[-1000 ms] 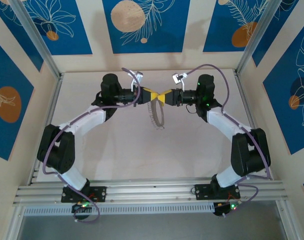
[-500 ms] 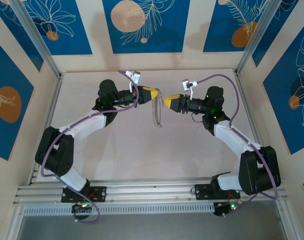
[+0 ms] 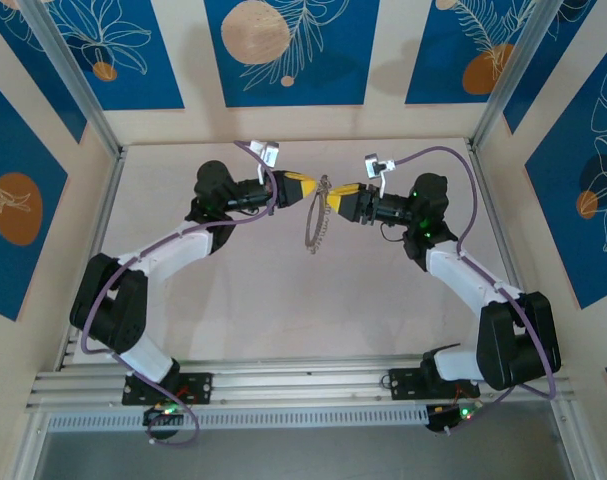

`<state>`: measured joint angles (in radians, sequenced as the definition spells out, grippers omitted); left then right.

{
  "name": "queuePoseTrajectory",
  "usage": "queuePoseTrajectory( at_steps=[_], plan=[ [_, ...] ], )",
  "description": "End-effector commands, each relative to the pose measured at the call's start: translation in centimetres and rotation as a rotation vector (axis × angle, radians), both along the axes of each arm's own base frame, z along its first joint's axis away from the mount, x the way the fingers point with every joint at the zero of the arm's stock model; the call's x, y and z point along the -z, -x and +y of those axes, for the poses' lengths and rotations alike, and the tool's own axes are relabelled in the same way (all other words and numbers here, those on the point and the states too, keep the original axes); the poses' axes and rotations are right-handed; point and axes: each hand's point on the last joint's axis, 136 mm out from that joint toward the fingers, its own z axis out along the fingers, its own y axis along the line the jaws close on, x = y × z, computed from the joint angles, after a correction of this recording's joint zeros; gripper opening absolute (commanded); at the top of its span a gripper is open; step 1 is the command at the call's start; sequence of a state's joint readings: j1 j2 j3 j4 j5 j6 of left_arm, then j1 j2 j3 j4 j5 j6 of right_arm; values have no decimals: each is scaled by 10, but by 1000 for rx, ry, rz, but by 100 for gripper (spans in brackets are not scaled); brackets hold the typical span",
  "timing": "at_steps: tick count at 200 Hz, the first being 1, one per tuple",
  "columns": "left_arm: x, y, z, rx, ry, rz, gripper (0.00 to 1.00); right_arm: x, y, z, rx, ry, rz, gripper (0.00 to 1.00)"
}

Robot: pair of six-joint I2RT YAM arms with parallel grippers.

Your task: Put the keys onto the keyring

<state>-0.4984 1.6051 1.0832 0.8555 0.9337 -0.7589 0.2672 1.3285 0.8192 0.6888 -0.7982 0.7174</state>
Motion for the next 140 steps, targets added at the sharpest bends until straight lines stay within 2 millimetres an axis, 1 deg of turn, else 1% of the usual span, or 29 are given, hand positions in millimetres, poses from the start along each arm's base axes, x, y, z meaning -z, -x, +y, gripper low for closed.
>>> queuePoseTrajectory(
  at_steps=[1,51,68,80,121,140],
  plan=[
    [-32,14,1,15,59,-89,0,-12,-2,7,-7,-9,-46,41],
    [-34,16,-2,19,61,-91,0,-5,-2,16,-20,2,-34,41],
    [-35,16,-3,19,62,-91,0,-1,-4,16,-15,9,-26,38],
    [-35,15,-3,14,64,-93,0,2,-4,16,-14,13,-19,33],
    [-38,13,-3,-1,74,-92,0,7,3,20,-39,18,-17,1],
    [-38,12,-3,-4,76,-94,0,7,7,24,-55,24,-18,0]
  ],
)
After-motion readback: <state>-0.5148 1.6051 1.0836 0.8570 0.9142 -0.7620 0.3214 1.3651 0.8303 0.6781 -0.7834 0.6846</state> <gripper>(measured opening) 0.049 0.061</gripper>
